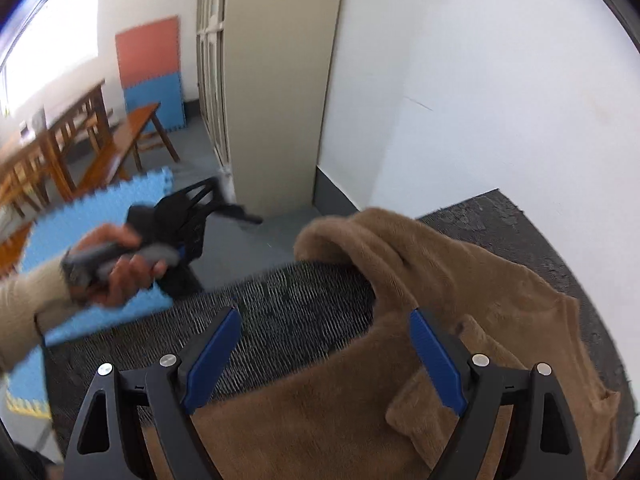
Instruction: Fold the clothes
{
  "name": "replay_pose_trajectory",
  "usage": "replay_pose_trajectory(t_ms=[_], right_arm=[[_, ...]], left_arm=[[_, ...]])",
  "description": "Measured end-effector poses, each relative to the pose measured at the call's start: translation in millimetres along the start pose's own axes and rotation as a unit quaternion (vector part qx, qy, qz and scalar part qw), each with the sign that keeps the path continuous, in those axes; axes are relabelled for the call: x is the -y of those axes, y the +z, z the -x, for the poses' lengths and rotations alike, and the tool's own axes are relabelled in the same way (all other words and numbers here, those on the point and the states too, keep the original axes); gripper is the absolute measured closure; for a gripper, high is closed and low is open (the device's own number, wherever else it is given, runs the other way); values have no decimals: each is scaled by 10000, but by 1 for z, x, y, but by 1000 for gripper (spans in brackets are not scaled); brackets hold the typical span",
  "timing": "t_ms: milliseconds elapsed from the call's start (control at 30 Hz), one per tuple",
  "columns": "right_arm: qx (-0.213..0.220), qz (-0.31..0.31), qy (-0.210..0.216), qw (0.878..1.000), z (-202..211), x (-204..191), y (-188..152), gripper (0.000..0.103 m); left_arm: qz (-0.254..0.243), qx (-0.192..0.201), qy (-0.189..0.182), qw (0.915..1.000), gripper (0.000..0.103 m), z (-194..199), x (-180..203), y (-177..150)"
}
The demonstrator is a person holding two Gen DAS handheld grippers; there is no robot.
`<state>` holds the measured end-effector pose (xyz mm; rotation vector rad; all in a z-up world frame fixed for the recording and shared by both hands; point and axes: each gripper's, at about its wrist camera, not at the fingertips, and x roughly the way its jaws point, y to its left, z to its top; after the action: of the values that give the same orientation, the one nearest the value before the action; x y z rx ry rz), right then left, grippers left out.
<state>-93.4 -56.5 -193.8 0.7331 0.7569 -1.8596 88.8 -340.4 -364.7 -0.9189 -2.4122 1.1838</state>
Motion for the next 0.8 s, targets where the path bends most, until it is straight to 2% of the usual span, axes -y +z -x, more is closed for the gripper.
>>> replay_pose_trajectory(t_ms=[167,400,433,467,500,533,567,700,800], right_arm=[[-46,150,-368,9992,13,2,-20,15],[34,-319,-462,9984,30,22,-33,15],[70,-368,-476,9982,32,24,-34,15],[106,-418,-490,9979,34,25,-35,15],[142,-468,-504,9975,36,26,-36,15],[174,-509,-518,9972,38,27,-37,15],[192,-517,-530,9971,39,27,-38,15],[261,-553,-579,9964,45,25,-42,15],[310,-616,-588,9959,48,25,-45,15]], left_arm=[[227,159,62,9996,0,-16,-14,19],[535,392,151,9977,1,-38,-33,45],[327,545,168,9978,2,-37,-27,46],[86,714,184,9972,22,-36,-20,47],[-96,845,138,9963,70,-32,-11,46],[-270,971,83,9949,93,-28,-2,44],[-444,1097,28,9930,96,-24,7,42],[-1081,1435,-283,9833,96,-1,53,25],[-1616,1625,-521,9720,96,21,95,5]])
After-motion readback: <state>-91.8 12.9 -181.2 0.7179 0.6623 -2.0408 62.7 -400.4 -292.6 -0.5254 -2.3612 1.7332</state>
